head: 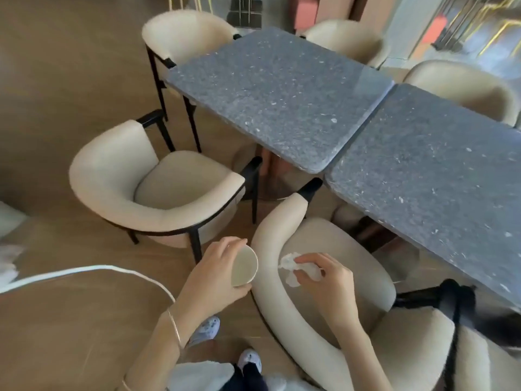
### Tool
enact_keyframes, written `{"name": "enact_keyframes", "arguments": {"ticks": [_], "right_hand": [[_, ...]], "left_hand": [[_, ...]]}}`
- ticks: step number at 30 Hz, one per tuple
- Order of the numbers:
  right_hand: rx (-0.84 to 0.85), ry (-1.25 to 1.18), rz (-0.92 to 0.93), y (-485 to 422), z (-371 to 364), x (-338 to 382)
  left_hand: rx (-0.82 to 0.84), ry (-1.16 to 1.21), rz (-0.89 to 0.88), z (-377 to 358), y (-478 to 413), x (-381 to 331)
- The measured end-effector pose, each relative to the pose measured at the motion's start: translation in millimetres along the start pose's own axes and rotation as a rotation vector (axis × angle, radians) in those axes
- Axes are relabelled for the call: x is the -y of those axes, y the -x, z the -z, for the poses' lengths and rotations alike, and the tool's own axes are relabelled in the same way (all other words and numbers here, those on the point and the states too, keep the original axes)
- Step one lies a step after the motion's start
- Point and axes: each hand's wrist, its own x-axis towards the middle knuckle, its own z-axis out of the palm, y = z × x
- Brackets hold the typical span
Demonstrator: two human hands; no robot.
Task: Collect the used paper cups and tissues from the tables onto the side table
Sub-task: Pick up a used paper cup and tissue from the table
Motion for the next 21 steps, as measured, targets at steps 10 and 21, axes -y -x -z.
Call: {"name": "enact_keyframes", "arguments": {"ticks": [10, 21], "right_hand": [[0.384, -0.028, 0.157, -8.7, -104.4, 73.9], [0.549, -0.024, 0.295, 18.2, -241.3, 186.3]], "left_hand": [[-0.187, -0.003, 0.341, 52.6, 93.9, 79.3], [-0.284, 0.049, 0.559, 133.0, 185.8, 193.2]]}}
